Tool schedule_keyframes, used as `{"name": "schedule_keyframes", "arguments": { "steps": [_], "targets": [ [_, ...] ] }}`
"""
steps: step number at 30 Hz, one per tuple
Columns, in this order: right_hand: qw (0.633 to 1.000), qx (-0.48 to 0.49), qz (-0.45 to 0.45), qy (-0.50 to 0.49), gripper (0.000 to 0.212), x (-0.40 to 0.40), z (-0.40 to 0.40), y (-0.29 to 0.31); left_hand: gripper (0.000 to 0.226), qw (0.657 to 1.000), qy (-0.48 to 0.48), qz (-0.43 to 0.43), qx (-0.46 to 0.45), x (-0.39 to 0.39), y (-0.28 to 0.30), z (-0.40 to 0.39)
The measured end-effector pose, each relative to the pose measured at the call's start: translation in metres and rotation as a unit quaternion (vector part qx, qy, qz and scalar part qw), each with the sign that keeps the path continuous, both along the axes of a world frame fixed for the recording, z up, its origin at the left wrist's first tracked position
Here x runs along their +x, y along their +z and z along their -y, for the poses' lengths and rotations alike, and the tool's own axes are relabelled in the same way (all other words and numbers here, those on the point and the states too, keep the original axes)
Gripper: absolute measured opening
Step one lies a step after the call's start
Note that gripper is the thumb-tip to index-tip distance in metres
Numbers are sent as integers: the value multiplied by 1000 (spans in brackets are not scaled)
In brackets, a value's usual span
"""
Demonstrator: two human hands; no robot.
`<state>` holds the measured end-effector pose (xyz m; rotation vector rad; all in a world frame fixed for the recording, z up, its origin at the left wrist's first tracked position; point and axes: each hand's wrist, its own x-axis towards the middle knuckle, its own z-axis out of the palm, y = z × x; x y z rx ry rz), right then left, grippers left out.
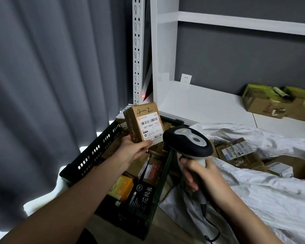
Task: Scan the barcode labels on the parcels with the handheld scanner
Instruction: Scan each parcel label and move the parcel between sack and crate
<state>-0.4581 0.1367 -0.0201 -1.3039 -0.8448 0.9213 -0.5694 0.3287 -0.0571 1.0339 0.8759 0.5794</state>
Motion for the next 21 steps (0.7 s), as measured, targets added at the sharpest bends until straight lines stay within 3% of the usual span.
{"name": "schedule_keyframes", "arguments": {
  "steps": [5,8,10,15,21],
  "targets": [
    [1000,9,-5,-17,37,7,8,6,36,998,-22,-42,44,2,1,5],
    [995,22,-38,-89,29,23,27,18,74,981,-23,-122,147,9,3,13],
    [987,19,-50,-149,25,37,41,26,85,961,-26,-164,221,19,9,19],
    [951,24,-58,-304,17,80,85,42,70,912,-74,-184,360,81,44,55],
    [908,80,-82,-403,13,117,141,61,67,849,-148,-225,455,197,86,119]
  ]
}}
